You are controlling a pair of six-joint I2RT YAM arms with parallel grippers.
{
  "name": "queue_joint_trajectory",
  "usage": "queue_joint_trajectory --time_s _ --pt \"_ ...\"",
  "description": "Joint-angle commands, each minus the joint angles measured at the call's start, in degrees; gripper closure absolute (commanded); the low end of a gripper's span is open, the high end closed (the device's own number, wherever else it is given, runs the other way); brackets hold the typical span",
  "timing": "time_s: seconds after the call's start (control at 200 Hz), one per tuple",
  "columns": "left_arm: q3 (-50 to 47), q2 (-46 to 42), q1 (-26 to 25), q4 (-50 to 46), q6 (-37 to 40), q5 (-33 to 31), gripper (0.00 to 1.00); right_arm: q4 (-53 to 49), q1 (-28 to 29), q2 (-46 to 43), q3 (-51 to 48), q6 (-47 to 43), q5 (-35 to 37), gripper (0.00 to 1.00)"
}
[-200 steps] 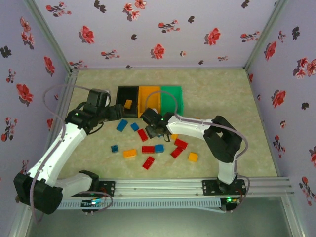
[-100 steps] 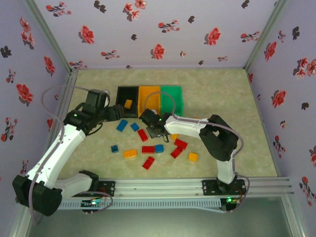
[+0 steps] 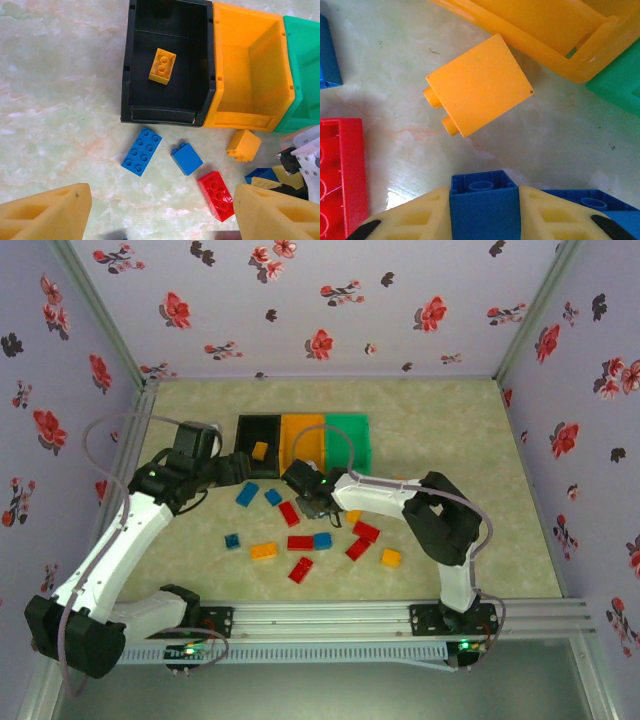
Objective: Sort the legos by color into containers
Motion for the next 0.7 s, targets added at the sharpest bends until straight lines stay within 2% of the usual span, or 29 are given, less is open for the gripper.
queue_joint_trajectory --time_s 0.0,0.41,0.695 --pt "-0.1 -1.2 -0.3 -1.9 1.1 -1.2 0.24 -2.1 0.2 1.5 1.3 -0.6 0.5 0.71" --pt "0.0 -1.5 -0.3 -2.1 1.1 -1.2 0.24 -5.6 -0.9 -4.1 4.7 -1.2 3.0 0.75" --pt "0.2 -1.4 -0.3 -1.3 0.9 -0.6 0.24 -6.4 -4.0 -4.8 12.4 -3.0 1.3 0.76"
